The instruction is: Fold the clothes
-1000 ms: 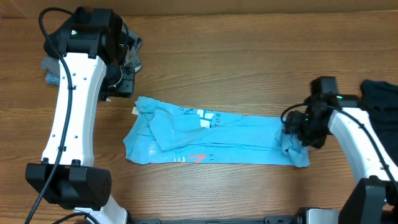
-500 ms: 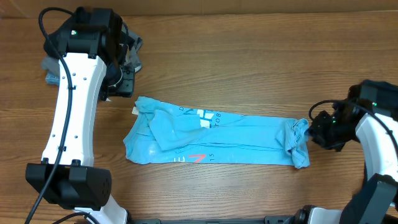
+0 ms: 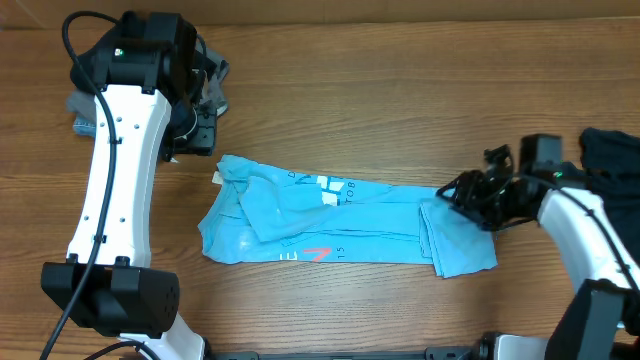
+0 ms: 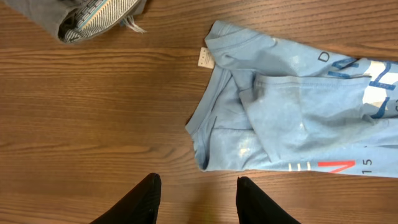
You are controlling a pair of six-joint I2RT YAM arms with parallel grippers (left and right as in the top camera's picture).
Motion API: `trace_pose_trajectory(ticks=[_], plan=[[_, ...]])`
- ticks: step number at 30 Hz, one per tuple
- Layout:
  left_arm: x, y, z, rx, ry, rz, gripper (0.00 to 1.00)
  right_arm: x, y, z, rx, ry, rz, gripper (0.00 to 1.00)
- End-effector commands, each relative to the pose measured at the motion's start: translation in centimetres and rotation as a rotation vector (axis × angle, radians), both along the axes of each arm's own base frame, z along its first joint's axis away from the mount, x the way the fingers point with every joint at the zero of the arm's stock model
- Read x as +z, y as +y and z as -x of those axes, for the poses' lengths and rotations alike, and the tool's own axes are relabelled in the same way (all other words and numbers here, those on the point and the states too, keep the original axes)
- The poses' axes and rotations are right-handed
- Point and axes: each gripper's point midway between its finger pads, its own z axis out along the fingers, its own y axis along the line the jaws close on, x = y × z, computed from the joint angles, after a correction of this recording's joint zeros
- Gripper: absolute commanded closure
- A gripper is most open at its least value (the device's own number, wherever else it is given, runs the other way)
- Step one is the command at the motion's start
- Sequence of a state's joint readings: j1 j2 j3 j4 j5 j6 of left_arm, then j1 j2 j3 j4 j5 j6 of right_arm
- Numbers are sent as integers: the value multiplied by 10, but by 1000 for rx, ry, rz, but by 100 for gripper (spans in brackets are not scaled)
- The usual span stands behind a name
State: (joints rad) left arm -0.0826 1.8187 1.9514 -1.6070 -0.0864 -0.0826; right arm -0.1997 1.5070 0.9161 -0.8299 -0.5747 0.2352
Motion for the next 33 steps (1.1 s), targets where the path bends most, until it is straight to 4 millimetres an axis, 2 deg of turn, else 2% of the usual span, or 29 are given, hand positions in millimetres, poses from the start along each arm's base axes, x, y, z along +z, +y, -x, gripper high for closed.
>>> trace_pose_trajectory(ticks=[1, 4, 6, 11, 13, 17, 18, 21, 24, 25, 28, 33], plan=[[11, 0, 1, 2, -34, 12, 58, 18, -60, -11, -139, -16, 190, 30], [11, 0, 0, 2, -38, 12, 57, 5, -90, 11, -213, 93, 267, 26], [11, 0, -1, 2, -42, 12, 56, -9, -102, 30, -240, 178, 310, 26], [12, -1, -5, 2, -57, 14, 52, -49, -91, 65, -256, 342, 253, 26], [12, -1, -6, 2, -60, 14, 52, -60, -84, 69, -247, 360, 215, 26], [12, -1, -7, 3, -67, 14, 50, -70, -63, 62, -199, 279, 101, 29], [12, -1, -7, 2, -68, 15, 50, -71, -58, 59, -176, 244, 75, 34], [12, -1, -8, 2, -69, 15, 49, -70, -49, 53, -115, 168, 30, 63], [12, -1, -8, 3, -70, 15, 49, -66, -50, 47, -96, 131, 31, 91], [12, -1, -8, 2, -71, 15, 48, -64, -52, 44, -101, 126, 33, 96], [12, -1, -8, 2, -69, 14, 49, -49, -68, 37, -167, 145, 59, 96], [12, 0, -7, 2, -67, 13, 49, -11, -95, 32, -245, 162, 152, 96]])
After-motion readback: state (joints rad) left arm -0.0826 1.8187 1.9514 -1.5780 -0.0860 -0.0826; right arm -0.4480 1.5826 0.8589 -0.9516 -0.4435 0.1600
